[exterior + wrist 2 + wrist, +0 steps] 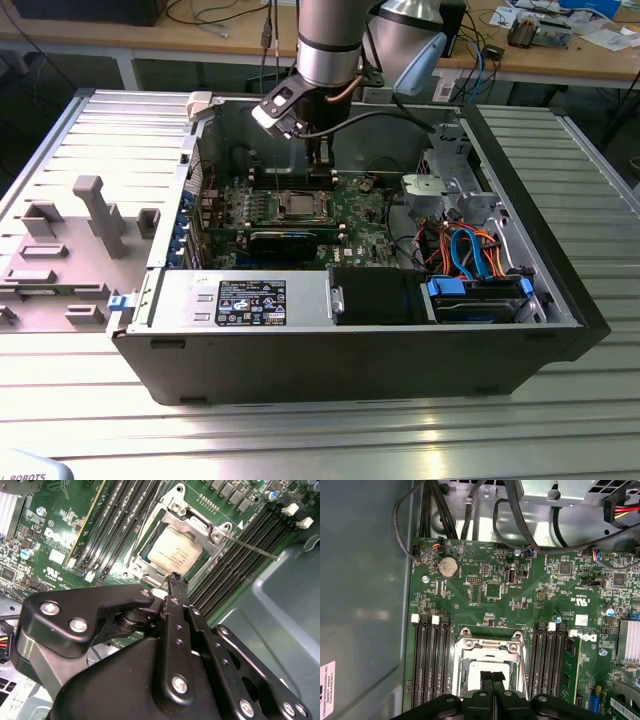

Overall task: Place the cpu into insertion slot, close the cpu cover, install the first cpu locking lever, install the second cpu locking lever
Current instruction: 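Close the cpu cover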

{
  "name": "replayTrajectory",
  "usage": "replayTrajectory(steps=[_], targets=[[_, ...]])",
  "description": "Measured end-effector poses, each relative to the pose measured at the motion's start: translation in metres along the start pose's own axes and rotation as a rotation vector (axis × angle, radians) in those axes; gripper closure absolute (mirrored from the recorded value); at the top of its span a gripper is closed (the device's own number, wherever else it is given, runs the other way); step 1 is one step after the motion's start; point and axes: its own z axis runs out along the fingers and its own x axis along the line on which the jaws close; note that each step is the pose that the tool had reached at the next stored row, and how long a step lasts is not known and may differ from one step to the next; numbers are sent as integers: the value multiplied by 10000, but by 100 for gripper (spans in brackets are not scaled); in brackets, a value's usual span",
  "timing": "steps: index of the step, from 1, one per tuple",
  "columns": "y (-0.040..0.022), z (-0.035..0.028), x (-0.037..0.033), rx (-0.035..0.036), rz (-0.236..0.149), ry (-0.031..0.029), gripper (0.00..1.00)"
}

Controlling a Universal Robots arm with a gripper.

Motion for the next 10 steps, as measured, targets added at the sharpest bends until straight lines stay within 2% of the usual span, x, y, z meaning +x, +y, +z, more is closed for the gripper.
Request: replayTrajectory(steps=[10], targets=[[-56, 47, 4, 0, -1, 1, 89]])
